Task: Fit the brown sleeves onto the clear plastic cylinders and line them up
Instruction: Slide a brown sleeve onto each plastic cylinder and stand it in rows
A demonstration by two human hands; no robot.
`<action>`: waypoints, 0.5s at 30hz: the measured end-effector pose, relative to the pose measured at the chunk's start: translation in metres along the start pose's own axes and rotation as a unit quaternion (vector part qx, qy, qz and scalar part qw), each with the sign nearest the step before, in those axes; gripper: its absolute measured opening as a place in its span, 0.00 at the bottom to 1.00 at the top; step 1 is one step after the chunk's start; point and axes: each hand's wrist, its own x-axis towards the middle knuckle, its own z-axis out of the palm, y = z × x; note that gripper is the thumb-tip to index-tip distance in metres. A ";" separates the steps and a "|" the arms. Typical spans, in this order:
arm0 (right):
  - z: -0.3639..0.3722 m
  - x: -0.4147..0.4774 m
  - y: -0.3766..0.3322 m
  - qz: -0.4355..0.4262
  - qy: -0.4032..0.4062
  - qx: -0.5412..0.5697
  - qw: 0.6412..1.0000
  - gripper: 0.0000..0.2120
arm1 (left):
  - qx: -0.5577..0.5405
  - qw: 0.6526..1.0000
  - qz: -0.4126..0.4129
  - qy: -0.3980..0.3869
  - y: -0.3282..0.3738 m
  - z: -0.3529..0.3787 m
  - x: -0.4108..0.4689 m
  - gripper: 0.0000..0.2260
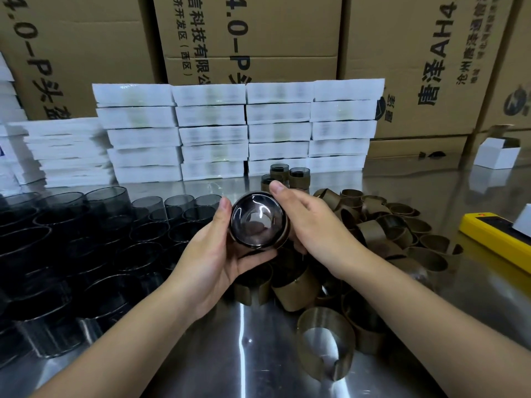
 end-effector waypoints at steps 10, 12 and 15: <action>0.009 0.001 0.005 0.000 -0.026 0.031 0.999 0.31 | 0.109 0.988 0.054 0.094 -0.007 0.003 -0.001 0.24; 0.010 -0.002 0.001 0.004 -0.022 0.045 0.999 0.25 | 0.116 0.987 0.055 0.100 -0.006 0.003 -0.001 0.24; 0.011 -0.004 -0.002 0.008 -0.012 0.054 0.998 0.25 | 0.120 0.985 0.059 0.106 -0.005 0.004 -0.002 0.24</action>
